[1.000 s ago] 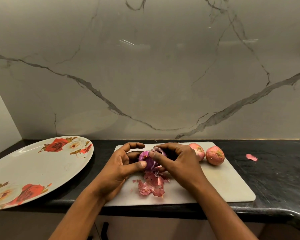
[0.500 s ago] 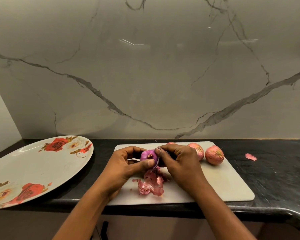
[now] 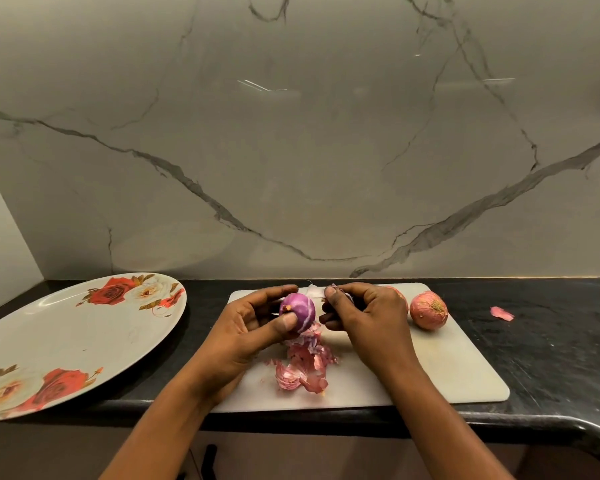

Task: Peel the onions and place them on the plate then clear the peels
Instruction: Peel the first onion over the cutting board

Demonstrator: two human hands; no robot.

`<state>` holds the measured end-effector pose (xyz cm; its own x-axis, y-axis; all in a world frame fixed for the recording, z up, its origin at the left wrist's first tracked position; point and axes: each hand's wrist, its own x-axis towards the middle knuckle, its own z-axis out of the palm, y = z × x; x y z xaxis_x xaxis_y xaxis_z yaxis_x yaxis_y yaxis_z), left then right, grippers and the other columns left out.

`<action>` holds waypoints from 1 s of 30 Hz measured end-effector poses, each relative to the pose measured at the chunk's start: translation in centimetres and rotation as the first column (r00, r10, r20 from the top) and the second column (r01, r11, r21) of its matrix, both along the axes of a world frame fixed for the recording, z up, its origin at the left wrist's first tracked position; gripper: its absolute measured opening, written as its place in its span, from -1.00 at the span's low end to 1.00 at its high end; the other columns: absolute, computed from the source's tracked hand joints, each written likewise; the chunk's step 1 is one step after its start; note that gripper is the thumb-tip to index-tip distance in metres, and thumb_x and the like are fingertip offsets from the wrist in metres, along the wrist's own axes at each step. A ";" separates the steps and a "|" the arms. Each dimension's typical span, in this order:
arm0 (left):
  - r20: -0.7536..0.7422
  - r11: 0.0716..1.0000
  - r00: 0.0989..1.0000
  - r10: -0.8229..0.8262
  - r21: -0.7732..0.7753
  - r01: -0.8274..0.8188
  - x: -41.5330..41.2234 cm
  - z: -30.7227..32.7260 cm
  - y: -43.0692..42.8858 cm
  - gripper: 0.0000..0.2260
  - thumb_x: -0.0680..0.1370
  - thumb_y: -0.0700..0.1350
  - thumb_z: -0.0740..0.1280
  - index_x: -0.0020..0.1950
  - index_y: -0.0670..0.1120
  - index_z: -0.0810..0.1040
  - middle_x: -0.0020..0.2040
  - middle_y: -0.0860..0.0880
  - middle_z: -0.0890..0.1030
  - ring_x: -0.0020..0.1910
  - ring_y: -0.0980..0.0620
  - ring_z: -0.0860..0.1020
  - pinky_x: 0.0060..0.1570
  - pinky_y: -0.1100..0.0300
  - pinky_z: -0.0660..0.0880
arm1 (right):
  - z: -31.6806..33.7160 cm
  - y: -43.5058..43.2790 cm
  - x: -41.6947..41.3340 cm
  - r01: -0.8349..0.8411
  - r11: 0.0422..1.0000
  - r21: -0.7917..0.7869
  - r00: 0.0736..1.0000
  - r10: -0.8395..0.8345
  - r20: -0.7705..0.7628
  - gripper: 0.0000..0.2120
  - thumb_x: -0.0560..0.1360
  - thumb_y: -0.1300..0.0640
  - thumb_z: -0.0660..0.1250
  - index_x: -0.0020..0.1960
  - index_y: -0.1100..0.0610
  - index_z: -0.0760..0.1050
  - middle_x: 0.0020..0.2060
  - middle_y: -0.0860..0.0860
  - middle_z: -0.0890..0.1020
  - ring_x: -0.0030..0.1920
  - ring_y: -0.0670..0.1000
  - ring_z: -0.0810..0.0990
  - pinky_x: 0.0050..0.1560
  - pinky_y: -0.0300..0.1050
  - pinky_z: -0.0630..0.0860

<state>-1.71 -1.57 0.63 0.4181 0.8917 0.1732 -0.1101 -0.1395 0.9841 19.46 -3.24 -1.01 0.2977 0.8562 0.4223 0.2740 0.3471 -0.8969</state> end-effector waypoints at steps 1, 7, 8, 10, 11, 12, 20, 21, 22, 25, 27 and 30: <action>0.032 1.000 0.999 0.006 -0.023 -0.006 0.0 0.0 0.1 -0.53 0.47 -0.17 0.48 0.39 -0.02 0.60 0.22 0.00 0.72 0.25 -0.02 0.68 0.12 0.15 0.65 | 0.0 0.0 0.1 0.026 1.000 0.000 1.000 -0.026 -0.004 -0.86 0.63 0.14 0.44 -0.01 0.18 0.75 -0.27 0.03 0.75 -0.28 -0.03 0.77 -0.17 0.00 0.75; 0.151 0.990 0.982 0.112 -0.098 -0.098 -0.2 -0.2 0.7 -0.58 0.49 -0.20 0.46 0.36 -0.10 0.63 0.23 -0.11 0.71 0.23 -0.12 0.69 0.08 0.14 0.67 | 0.1 -0.3 0.1 0.059 0.998 0.016 0.998 -0.059 -0.001 -0.86 0.61 0.15 0.45 -0.05 0.15 0.76 -0.28 0.00 0.75 -0.30 -0.03 0.76 -0.22 0.03 0.75; 0.138 0.989 0.982 0.127 -0.093 -0.115 -0.2 -0.3 0.7 -0.58 0.49 -0.18 0.46 0.35 -0.10 0.64 0.22 -0.11 0.72 0.23 -0.12 0.69 0.08 0.13 0.67 | 0.1 -0.4 0.0 0.030 0.999 0.012 0.999 -0.030 0.036 -0.88 0.61 0.15 0.46 -0.05 0.13 0.76 -0.28 -0.02 0.76 -0.29 -0.05 0.77 -0.21 0.04 0.75; 0.109 0.986 0.982 0.153 -0.078 -0.145 -0.1 -0.2 0.7 -0.60 0.48 -0.15 0.48 0.33 -0.09 0.65 0.19 -0.10 0.73 0.18 -0.10 0.70 0.08 0.10 0.66 | 0.2 -0.5 -0.4 -0.027 0.999 -0.018 0.993 0.029 0.116 -0.89 0.60 0.11 0.47 -0.01 0.07 0.78 -0.25 -0.07 0.77 -0.23 -0.08 0.77 -0.15 0.04 0.75; 0.107 0.984 0.980 0.167 -0.076 -0.159 -0.1 -0.2 0.7 -0.61 0.48 -0.13 0.48 0.31 -0.09 0.66 0.16 -0.11 0.74 0.13 -0.08 0.71 0.07 0.08 0.65 | 0.3 -0.5 -0.5 -0.046 0.998 -0.033 0.987 0.050 0.154 -0.88 0.59 0.07 0.47 0.01 0.04 0.78 -0.23 -0.09 0.77 -0.20 -0.09 0.77 -0.11 0.03 0.75; 0.114 0.982 0.977 0.179 -0.080 -0.170 -0.1 -0.2 0.7 -0.62 0.47 -0.12 0.49 0.28 -0.09 0.67 0.13 -0.12 0.75 0.07 -0.06 0.71 0.05 0.08 0.64 | 0.4 -0.6 -0.6 -0.055 0.997 -0.046 0.980 0.063 0.188 -0.86 0.60 0.02 0.46 0.03 0.03 0.79 -0.22 -0.11 0.77 -0.18 -0.10 0.76 -0.09 -0.01 0.74; 0.073 0.983 0.982 0.175 -0.065 -0.170 -0.2 -0.1 0.6 -0.52 0.36 -0.08 0.57 0.27 -0.08 0.67 0.14 -0.11 0.74 0.11 -0.11 0.72 0.05 0.05 0.63 | 0.6 -0.9 -0.7 -0.095 0.995 0.011 0.963 0.089 0.253 -0.81 0.59 0.02 0.49 0.17 -0.02 0.75 -0.02 -0.17 0.78 0.01 -0.22 0.73 0.05 -0.17 0.70; 0.064 0.985 0.984 0.165 -0.057 -0.161 -0.3 -0.1 0.5 -0.51 0.34 -0.08 0.58 0.27 -0.08 0.67 0.15 -0.10 0.74 0.12 -0.10 0.72 0.04 0.07 0.63 | 0.6 -0.9 -0.7 -0.097 0.995 0.003 0.967 0.094 0.238 -0.75 0.58 0.00 0.50 0.24 -0.02 0.72 0.07 -0.15 0.77 0.07 -0.22 0.72 0.11 -0.16 0.70; 0.060 0.987 0.986 0.157 -0.052 -0.154 -0.3 -0.1 0.4 -0.50 0.34 -0.09 0.58 0.27 -0.09 0.67 0.15 -0.10 0.74 0.13 -0.10 0.72 0.02 0.09 0.64 | 0.6 -0.9 -0.7 -0.108 0.994 -0.006 0.970 0.107 0.216 -0.68 0.57 -0.03 0.50 0.30 -0.01 0.69 0.14 -0.12 0.75 0.12 -0.21 0.71 0.15 -0.14 0.69; 0.049 0.991 0.990 0.129 -0.046 -0.127 -0.2 0.0 0.3 -0.55 0.38 -0.17 0.57 0.28 -0.11 0.67 0.16 -0.11 0.74 0.14 -0.11 0.72 0.05 0.07 0.65 | 0.8 -1.1 -0.8 -0.162 0.987 -0.005 0.964 0.160 0.211 -0.62 0.55 -0.06 0.51 0.35 -0.04 0.65 0.18 -0.12 0.74 0.13 -0.19 0.72 0.16 -0.10 0.69; 0.025 0.993 0.993 0.117 -0.034 -0.116 -0.2 -0.1 0.3 -0.56 0.40 -0.19 0.57 0.27 -0.10 0.67 0.17 -0.11 0.74 0.16 -0.11 0.72 0.14 -0.01 0.64 | 0.9 -1.3 -0.9 -0.185 0.983 0.003 0.960 0.180 0.214 -0.66 0.56 0.01 0.51 0.34 -0.04 0.66 0.14 -0.12 0.75 0.11 -0.18 0.73 0.13 -0.09 0.71; -0.018 0.992 0.992 0.123 -0.007 -0.123 -0.1 0.0 0.1 -0.56 0.38 -0.19 0.58 0.26 -0.08 0.68 0.15 -0.09 0.75 0.15 -0.10 0.72 0.15 -0.03 0.66 | 1.2 -1.8 -1.0 -0.187 0.982 0.030 0.956 0.175 0.236 -0.72 0.57 0.08 0.49 0.28 -0.03 0.69 0.04 -0.15 0.77 0.04 -0.18 0.74 0.05 -0.12 0.72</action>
